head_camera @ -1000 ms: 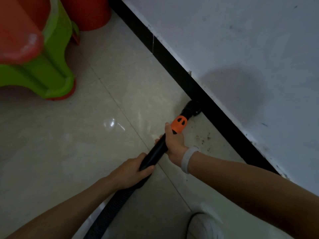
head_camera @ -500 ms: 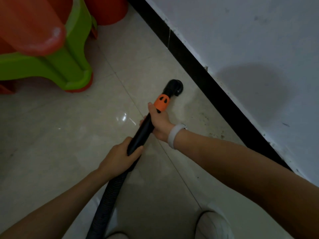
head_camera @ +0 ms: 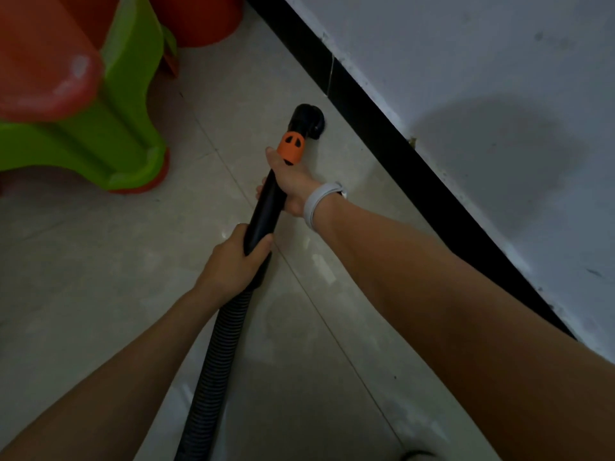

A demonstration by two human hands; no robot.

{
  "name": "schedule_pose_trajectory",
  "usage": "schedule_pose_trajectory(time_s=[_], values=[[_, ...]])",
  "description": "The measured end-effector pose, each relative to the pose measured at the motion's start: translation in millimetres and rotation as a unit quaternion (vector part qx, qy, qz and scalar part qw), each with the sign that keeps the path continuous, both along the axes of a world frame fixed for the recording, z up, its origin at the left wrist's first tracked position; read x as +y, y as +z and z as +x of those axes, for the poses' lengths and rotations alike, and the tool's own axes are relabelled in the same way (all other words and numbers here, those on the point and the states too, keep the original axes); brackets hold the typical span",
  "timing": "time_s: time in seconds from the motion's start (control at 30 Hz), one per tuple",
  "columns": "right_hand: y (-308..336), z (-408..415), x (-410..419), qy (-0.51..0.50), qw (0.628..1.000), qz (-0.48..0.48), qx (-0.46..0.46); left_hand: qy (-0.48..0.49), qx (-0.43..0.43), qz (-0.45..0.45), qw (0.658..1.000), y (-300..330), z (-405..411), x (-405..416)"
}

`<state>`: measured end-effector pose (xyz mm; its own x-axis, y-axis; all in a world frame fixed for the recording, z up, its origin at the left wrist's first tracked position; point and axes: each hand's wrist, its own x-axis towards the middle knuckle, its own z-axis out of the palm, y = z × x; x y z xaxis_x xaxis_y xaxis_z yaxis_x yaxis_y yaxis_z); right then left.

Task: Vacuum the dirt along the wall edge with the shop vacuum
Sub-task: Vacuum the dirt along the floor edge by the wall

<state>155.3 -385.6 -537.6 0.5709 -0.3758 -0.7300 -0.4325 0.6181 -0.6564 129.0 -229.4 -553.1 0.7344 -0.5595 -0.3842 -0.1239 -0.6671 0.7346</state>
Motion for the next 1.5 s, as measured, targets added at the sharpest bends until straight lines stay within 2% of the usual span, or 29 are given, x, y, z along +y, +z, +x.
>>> schedule_pose_trajectory(time_s=[0.23, 0.4, 0.57, 0.67, 0.9, 1.1, 1.27, 1.5], values=[[-7.4, -47.0, 4.5, -0.076, 0.997, -0.009, 0.031, -0.125, 0.048, 0.037, 0.990, 2.4, -21.2, 1.9], [-3.2, -96.7, 15.2, -0.133, 0.988, -0.013, 0.077, -0.163, 0.132, 0.031, 0.977, 8.4, -54.9, 6.6], [-1.4, -142.1, 38.9, -0.202, 0.975, -0.002, 0.091, -0.192, 0.156, 0.054, 0.967, 15.6, -81.1, 14.1], [-3.8, -153.1, 55.2, -0.228, 0.968, -0.010, 0.104, -0.196, 0.136, 0.058, 0.969, 14.4, -92.8, 27.7], [-3.0, -133.8, 101.8, -0.145, 0.987, 0.024, 0.064, -0.102, 0.095, 0.069, 0.988, 8.5, -89.4, 78.0], [-1.3, -136.3, 115.5, -0.136, 0.989, 0.038, 0.037, -0.117, 0.091, 0.066, 0.987, 9.5, -90.4, 91.8], [-1.3, -183.7, 112.6, -0.223, 0.973, 0.021, 0.059, -0.201, 0.100, 0.071, 0.972, 14.3, -120.6, 80.1], [2.6, -260.9, 132.6, -0.410, 0.907, 0.017, 0.094, -0.383, 0.113, 0.108, 0.910, 16.7, -156.4, 75.9]])
